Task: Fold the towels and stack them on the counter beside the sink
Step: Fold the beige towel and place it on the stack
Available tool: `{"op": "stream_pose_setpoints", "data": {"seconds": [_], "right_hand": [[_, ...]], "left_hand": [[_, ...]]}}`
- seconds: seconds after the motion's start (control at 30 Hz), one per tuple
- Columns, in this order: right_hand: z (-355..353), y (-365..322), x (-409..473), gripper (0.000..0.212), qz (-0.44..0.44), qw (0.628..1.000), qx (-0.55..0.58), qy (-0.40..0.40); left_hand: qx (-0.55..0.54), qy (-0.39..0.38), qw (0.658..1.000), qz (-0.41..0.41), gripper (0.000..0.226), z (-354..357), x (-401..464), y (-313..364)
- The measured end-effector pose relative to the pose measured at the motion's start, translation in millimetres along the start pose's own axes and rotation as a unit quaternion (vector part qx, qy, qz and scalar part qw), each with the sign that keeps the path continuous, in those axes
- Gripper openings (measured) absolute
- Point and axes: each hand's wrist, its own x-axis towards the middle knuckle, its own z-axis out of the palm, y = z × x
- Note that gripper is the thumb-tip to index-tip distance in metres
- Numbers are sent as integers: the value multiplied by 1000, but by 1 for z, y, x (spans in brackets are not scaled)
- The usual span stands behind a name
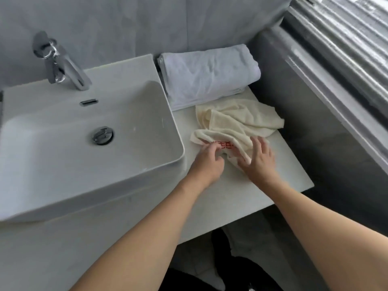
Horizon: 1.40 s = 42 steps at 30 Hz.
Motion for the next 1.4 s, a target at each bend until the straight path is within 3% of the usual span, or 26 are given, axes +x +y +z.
{"op": "stream_pose_setpoints", "data": {"seconds": [0.13, 0.23, 0.3, 0.37, 0.57, 0.87, 1.17, 1.4], "right_hand": [[18, 21, 52, 102, -9, 999, -32, -44], [31, 38, 88, 99, -54, 990, -101, -87], [41, 51, 100, 93, -92, 985, -135, -60], [47, 61, 103, 83, -114, 987, -113, -10], [50, 65, 108, 70, -109, 991, -54, 52], [49, 64, 110, 67, -85, 993, -61, 47], [49, 63, 112, 68, -81, 994, -60, 34], [51, 64, 112, 53, -77, 996, -24, 42]], "left_hand": [[114, 51, 992, 32, 52, 8, 52, 7], [285, 34, 957, 52, 58, 7, 98, -4], [342, 12, 937, 68, 63, 12, 131, -13], [346, 5, 936, 65, 70, 22, 156, -21], [379, 133, 913, 70, 63, 59, 171, -38], [310, 106, 937, 122, 42, 59, 184, -35], [318, 127, 928, 144, 45, 62, 188, -39], [336, 120, 927, 118, 46, 61, 187, -37]]}}
